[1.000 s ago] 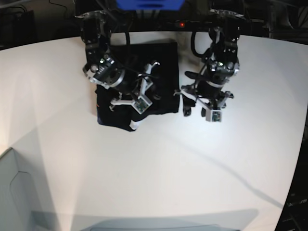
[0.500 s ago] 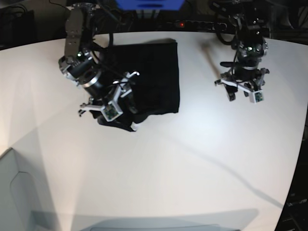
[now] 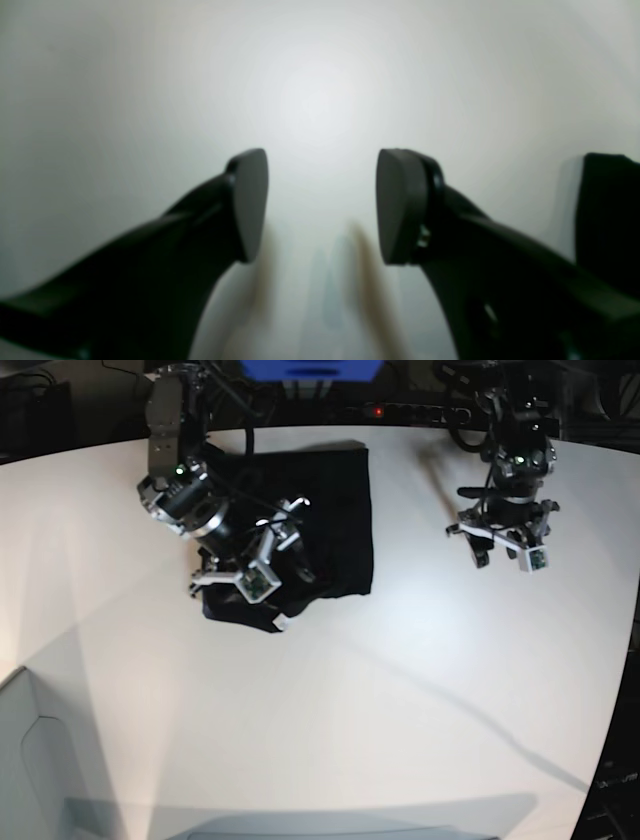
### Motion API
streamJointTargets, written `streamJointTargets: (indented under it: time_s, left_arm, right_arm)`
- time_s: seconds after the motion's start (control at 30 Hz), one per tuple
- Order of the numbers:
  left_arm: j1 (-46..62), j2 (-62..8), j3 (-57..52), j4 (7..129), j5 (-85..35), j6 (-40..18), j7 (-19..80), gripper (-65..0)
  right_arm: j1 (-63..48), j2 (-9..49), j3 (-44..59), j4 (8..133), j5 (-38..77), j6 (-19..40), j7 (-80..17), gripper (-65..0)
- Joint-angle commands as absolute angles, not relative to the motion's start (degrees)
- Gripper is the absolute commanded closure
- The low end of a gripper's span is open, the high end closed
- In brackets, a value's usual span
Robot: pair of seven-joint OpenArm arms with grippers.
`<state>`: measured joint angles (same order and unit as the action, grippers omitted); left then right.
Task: Fold the T-shirt properly
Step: 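Lay the folded end down with the right gripper and press it flat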
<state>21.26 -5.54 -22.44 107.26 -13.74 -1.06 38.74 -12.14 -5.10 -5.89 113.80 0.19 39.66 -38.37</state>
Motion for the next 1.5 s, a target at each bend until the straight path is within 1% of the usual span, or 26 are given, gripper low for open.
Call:
streamJointTargets:
  time_s: [0.0,0.23,0.37,0.43,0.57,0.6,0.63,0.8,0.93,1.0,1.1,1.23,1.3,1.37,1.47]
  left_arm:
    - [21.58,-5.85,-22.73,108.26,-13.93,-1.19,37.32,-33.7]
    - [22.9,-5.93,-22.81,108.44,-13.93,-1.19,36.88,-33.7]
    - [23.6,-5.93,-22.81,108.7,-13.93,-1.19,36.88,-33.7]
    - [23.6,-5.93,-22.81,108.79,-13.93,-1.19,36.88,-33.7]
    - [23.69,-5.93,-22.9,108.88,-13.93,-1.19,36.88,-33.7]
    - [23.69,-5.93,-22.9,108.88,-13.93,-1.19,36.88,-33.7]
    - [23.69,-5.93,-22.99,108.88,-13.93,-1.19,36.88,-33.7]
    - [23.6,-5.58,-24.4,108.88,-13.93,-1.19,36.88,-33.7]
    - [23.6,-5.58,-24.4,108.88,-13.93,-1.19,36.88,-33.7]
    - [23.6,-5.58,-24.4,108.88,-13.93,-1.19,36.88,-33.7]
    - [23.6,-5.67,-24.4,108.79,-13.93,-1.19,36.88,-33.7]
    - [23.6,-5.67,-24.4,108.88,-13.93,-1.19,36.88,-33.7]
    - [23.6,-5.76,-24.4,108.79,-13.93,-1.19,36.88,-33.7]
    - [23.6,-5.67,-24.4,108.88,-13.93,-1.19,36.88,-33.7]
    - [23.43,-5.67,-24.31,108.88,-13.93,-1.19,36.88,-33.7]
  right_arm:
    - [-11.38,-5.49,-6.55,114.59,1.19,40.0,-36.62,-36.9]
    - [-8.66,-6.37,-7.16,109.05,1.19,40.0,-36.53,-36.6]
    - [-8.4,-6.37,-7.52,107.12,1.19,40.0,-36.18,-32.6]
    - [-7.6,-6.37,-7.6,106.86,1.19,40.0,-36.35,-26.5]
    - [-6.29,-7.16,-7.6,106.24,1.19,40.0,-36.62,-9.4]
    - [-5.93,-7.52,-7.69,106.24,1.01,40.0,-36.62,-6.2]
    - [-5.85,-7.69,-7.69,106.24,0.92,40.0,-36.62,-4.9]
    - [-5.93,-8.22,-9.71,106.77,0.92,40.0,-36.62,-5.3]
    - [-7.08,-8.04,-14.73,107.47,0.92,40.0,-36.62,-5.6]
    - [-8.31,-7.08,-17.1,108.53,0.92,40.0,-36.62,-6.6]
    - [-9.54,-4.97,-19.56,110.46,0.92,40.0,-36.53,-13.8]
    - [-9.63,-0.84,-19.12,113.89,0.84,40.0,-36.44,-28.1]
    - [-9.54,1.01,-16.66,114.68,1.19,40.0,-36.18,-33.7]
    - [-9.45,1.45,-13.93,114.77,1.19,40.0,-36.18,-36.5]
    - [-9.45,1.36,-8.75,114.77,1.19,40.0,-36.18,-37.5]
